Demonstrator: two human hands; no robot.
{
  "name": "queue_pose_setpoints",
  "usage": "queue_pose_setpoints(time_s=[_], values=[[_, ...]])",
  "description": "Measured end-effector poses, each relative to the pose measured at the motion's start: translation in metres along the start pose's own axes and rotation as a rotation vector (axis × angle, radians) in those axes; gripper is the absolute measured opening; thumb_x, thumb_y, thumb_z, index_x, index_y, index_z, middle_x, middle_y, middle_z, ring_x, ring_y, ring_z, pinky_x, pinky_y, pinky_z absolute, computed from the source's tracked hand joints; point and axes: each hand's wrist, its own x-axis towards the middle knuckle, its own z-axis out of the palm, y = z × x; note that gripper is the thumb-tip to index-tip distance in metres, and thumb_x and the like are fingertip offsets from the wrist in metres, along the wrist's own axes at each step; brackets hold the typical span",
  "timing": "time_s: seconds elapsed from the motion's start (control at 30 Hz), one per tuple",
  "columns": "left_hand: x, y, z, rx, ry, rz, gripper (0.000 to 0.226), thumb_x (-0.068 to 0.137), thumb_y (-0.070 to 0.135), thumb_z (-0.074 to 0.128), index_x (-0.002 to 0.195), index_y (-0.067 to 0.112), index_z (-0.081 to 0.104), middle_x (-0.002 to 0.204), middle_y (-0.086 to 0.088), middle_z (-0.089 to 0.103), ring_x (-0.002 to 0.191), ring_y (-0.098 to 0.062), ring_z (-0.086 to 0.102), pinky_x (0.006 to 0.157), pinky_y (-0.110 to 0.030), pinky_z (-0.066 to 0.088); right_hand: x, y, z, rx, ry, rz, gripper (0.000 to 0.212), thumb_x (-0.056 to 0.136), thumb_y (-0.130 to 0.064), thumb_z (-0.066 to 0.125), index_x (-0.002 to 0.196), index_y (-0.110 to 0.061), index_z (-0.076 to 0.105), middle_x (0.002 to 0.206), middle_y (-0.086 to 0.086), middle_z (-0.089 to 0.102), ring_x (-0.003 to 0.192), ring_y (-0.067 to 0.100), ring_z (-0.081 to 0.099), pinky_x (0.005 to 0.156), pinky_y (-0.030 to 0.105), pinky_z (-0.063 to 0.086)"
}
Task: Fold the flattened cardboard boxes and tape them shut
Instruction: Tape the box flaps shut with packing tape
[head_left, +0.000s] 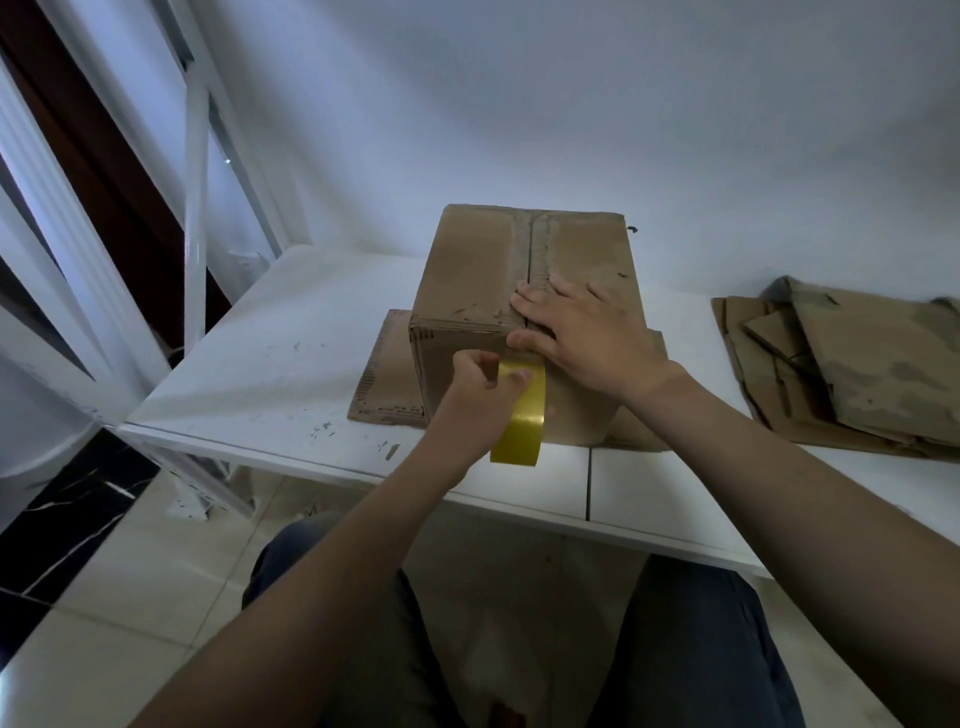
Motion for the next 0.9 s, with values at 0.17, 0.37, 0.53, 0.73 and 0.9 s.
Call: queue_pose_setpoints(time_s=[0.17,0.37,0.53,0.73,0.9], values=[[0.000,-0.014,0.001,-0.080,-0.127,-0.133,0.046,0.093,0.041,0.063,0.127,0.014,0.047,0.114,-0.019,0.068,0.086,-0.029,0.074,0.068,-0.041,0.061,-0.001,-0.004,0.000,-0.014,0.014,0.004,0.066,0.098,-0.067,0.022,0.156,-0.035,0.029,0.164,-0.014,0.023,0.154,0.020,0.015,0.121,0.050,0.016],[-0.002,-0.009,0.001,-0.190,-0.148,-0.170,0.032,0.099,0.020,0.060,0.127,0.011,0.047,0.108,-0.021,0.070,0.073,-0.025,0.075,0.060,-0.040,0.061,-0.007,-0.013,0.010,-0.168,0.116,0.048,0.068,0.100,-0.061,0.013,0.156,-0.026,0.031,0.163,-0.005,0.029,0.151,0.026,0.024,0.117,0.054,0.024],[0.001,-0.019,0.001,-0.172,-0.094,-0.151,0.031,0.089,0.032,0.067,0.117,0.022,0.058,0.103,-0.012,0.075,0.090,-0.032,0.074,0.088,-0.056,0.057,-0.008,-0.012,0.019,-0.229,0.139,0.023,0.079,0.095,-0.067,0.013,0.155,-0.020,0.035,0.160,0.001,0.036,0.147,0.030,0.033,0.114,0.057,0.033],[0.008,-0.034,0.012,-0.121,-0.088,-0.106,0.039,0.073,0.056,0.064,0.106,0.034,0.058,0.107,-0.007,0.074,0.098,-0.026,0.072,0.094,-0.052,0.054,-0.006,-0.007,0.025,-0.260,0.196,-0.008,0.075,0.097,-0.066,0.023,0.154,-0.020,0.036,0.159,0.002,0.038,0.146,0.031,0.035,0.112,0.057,0.035],[0.003,-0.038,0.009,-0.135,-0.139,-0.115,0.014,0.104,0.028,0.050,0.102,0.019,0.061,0.085,-0.008,0.077,0.070,-0.019,0.073,0.062,-0.030,0.058,-0.007,-0.006,0.030,-0.288,0.279,-0.020,0.070,0.099,-0.063,0.032,0.151,-0.018,0.041,0.154,0.004,0.045,0.140,0.033,0.042,0.110,0.054,0.038]])
